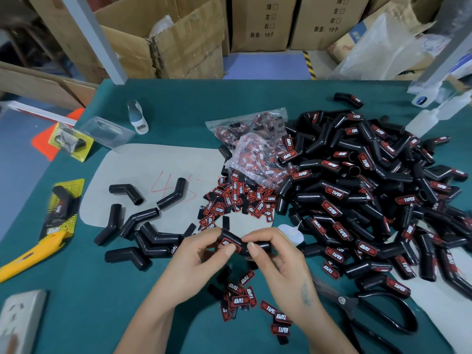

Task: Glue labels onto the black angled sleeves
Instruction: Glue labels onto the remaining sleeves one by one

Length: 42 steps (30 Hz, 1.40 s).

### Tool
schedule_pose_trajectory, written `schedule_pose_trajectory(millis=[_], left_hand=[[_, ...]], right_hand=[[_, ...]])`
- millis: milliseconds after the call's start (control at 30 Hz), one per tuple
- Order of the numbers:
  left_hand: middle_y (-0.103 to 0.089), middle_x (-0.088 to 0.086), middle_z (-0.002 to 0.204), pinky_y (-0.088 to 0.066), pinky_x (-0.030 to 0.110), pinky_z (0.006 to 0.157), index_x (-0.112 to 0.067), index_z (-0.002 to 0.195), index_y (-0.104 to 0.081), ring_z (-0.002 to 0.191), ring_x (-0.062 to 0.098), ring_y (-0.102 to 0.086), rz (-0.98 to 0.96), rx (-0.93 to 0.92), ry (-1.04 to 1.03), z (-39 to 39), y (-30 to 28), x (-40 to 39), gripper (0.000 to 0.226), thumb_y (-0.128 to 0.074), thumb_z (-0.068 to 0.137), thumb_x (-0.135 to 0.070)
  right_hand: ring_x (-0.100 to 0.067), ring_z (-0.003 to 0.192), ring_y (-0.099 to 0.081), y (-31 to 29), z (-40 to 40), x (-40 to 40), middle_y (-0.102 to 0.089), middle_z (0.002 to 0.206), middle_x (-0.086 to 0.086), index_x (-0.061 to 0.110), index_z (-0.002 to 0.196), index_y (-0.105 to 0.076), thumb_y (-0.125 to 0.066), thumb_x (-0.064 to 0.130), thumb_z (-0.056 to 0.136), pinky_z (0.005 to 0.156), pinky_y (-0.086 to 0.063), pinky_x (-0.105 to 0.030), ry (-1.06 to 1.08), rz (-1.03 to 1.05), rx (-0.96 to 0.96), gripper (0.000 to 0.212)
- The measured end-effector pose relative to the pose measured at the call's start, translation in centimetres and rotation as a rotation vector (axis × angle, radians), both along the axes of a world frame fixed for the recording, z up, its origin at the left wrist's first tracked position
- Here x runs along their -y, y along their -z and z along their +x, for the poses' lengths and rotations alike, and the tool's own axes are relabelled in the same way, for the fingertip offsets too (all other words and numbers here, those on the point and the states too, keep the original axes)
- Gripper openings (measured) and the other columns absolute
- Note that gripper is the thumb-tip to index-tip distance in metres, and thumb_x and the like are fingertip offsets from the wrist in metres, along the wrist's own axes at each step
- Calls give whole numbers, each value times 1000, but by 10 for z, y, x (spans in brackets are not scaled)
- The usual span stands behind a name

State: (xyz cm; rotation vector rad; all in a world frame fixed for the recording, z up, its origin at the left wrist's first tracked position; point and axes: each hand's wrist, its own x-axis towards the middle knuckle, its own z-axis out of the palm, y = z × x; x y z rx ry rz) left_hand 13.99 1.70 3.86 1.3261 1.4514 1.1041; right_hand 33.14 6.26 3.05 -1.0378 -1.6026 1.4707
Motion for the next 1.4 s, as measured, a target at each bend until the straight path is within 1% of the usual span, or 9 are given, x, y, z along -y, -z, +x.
schedule_pose_trajectory(millis=[267,400,500,633,733,867,1067,1300,1400], left_hand=[[-51,-22,68,-37,14,57,-44,85,-66,61,-1,-43,20,-10,61,3,-7,0,25,-50,104,-39],[-48,-20,71,-36,15,59,-5,93,-67,63,-1,-42,36,-17,87,1,-5,4,34,-52,103,-34],[-52,0,75,-36,23,64,8,91,-62,68,10,-43,61,-67,109,-3,-3,7,40,-52,100,-30],[-49,3,76,-41,37,67,4,86,-57,73,26,-45,34,-99,152,-7,-5,8,35,-55,97,-29],[-53,-8,76,-42,26,66,-1,89,-58,71,13,-47,-3,-76,180,-13,-5,8,31,-57,99,-31],[-61,-7,73,-40,18,54,1,94,-60,58,8,-48,-51,28,191,-16,-6,10,39,-50,105,-36],[-62,-8,69,-39,16,55,-6,81,-56,52,7,-47,-34,-31,188,-11,-3,8,42,-47,107,-38],[-62,-1,72,-37,28,47,-11,90,-63,54,28,-44,-72,138,194,-16,-3,9,50,-43,108,-54],[-61,-1,69,-36,26,48,-9,84,-61,54,27,-44,-51,147,172,-16,-2,9,58,-44,106,-60]], right_hand=[[-27,94,-74,-1,-10,7,-69,108,2,38,107,-69,-70,40,98,73,-62,-33,35,-84,-100,9],[-27,88,-74,0,-11,9,-68,104,-1,31,105,-70,-67,35,100,72,-61,-32,60,-88,-159,7],[-28,85,-74,-1,-9,10,-69,102,-3,27,104,-70,-67,28,101,73,-61,-32,60,-90,-188,5],[-27,84,-75,-5,-8,10,-71,98,-6,20,106,-70,-66,31,101,73,-62,-33,51,-134,-215,13],[-24,77,-74,-7,-8,11,-73,89,-8,20,106,-70,-63,38,100,72,-61,-29,24,-219,-233,20],[-25,77,-71,-7,-8,11,-70,88,-11,17,107,-69,-60,40,100,74,-62,-44,-14,-296,-283,26],[-22,70,-71,-7,-9,11,-69,76,-8,25,94,-69,-67,36,95,67,-60,-29,13,-272,-220,11],[-24,74,-66,-11,-7,9,-66,83,-8,16,103,-67,-60,42,98,68,-62,-40,-29,-304,-279,27],[-26,70,-71,-15,-8,8,-69,78,-6,27,102,-67,-71,40,91,69,-61,-31,-62,-303,-231,18]])
